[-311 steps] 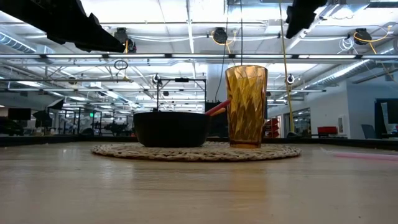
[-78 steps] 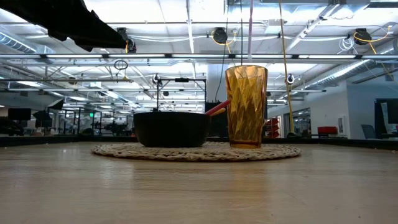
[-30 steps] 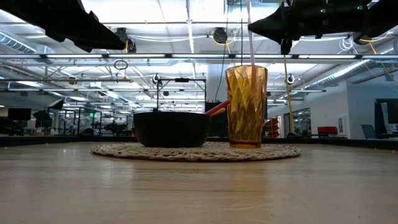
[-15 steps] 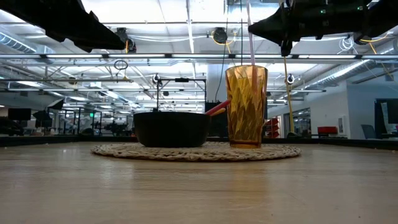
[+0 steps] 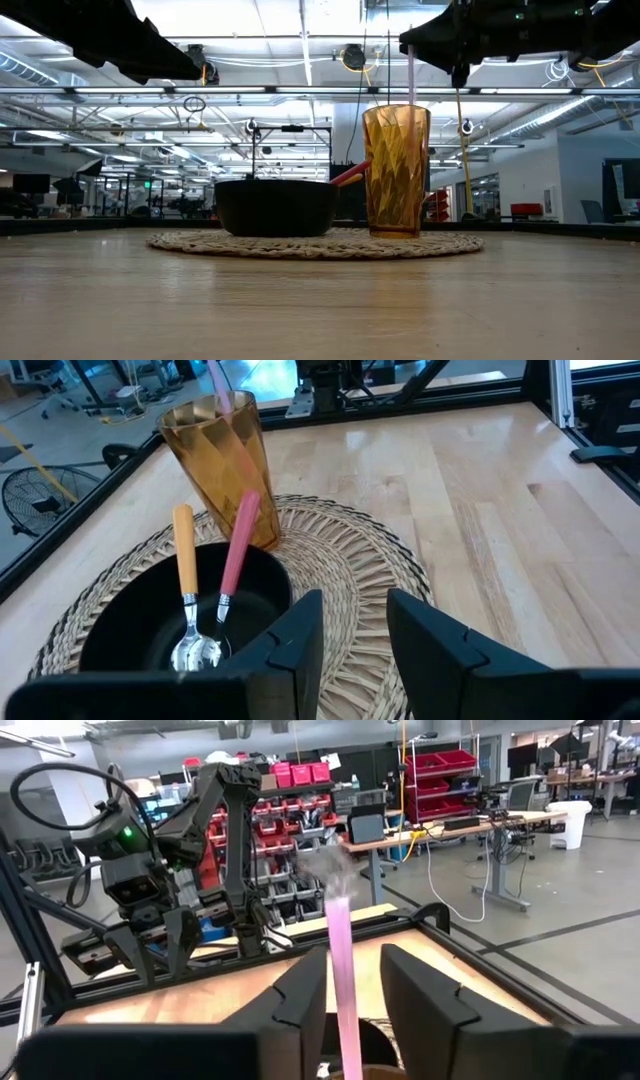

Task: Pick & Place Utensil
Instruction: Put the purple straw into the yellow glass, then return to Home Position

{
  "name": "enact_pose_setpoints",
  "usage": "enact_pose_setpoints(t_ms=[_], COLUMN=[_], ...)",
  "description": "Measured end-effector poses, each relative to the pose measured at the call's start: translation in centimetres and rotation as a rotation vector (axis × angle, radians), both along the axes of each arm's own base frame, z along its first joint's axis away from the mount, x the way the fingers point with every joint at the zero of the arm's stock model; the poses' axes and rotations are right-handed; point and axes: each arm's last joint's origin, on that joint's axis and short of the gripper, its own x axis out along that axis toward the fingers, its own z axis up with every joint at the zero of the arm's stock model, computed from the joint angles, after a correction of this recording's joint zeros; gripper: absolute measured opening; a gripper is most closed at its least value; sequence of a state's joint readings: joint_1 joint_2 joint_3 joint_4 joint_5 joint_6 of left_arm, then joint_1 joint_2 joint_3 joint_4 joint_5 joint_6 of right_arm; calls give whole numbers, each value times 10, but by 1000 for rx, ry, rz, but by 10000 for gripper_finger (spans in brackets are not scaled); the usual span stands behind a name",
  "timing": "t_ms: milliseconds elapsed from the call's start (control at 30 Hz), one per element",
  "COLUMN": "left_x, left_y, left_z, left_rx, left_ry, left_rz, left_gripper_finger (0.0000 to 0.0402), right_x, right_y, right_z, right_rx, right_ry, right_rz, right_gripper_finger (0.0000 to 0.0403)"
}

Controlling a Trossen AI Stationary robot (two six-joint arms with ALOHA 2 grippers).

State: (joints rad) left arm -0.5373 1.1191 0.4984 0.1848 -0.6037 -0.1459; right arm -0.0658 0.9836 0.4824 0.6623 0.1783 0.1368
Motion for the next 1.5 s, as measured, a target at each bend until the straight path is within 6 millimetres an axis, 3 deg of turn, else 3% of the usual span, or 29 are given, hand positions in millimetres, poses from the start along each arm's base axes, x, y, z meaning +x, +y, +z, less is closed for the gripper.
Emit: enact_pose_setpoints(t_ms=[233,367,667,833,967,1167,1500], left_x=[0,0,6,7,9,12,19], left_y=[0,0,-3,-1,19,43,97], left_z=[0,1,22,35,47,57,58], left_rx=[5,10,104,271,254,204,128], left_ry=[0,-11,-194,-282,-344,-404,-418], left_rz=[-2,-5,-48,12,234,113,60], left_gripper_finger=[120,120,120,120,120,120,120], right_x=[0,-7,-51,-73,-90,-102,-102], right_y=[0,0,5,11,13,14,14], right_z=[2,14,57,61,54,47,35], right_rx=[-29,-79,-181,-211,-193,-214,-236], right_ry=[-17,-90,-290,-250,-162,-81,34], right_rz=[-2,-10,28,165,203,210,216], right_gripper_finger=[130,142,161,165,162,159,158])
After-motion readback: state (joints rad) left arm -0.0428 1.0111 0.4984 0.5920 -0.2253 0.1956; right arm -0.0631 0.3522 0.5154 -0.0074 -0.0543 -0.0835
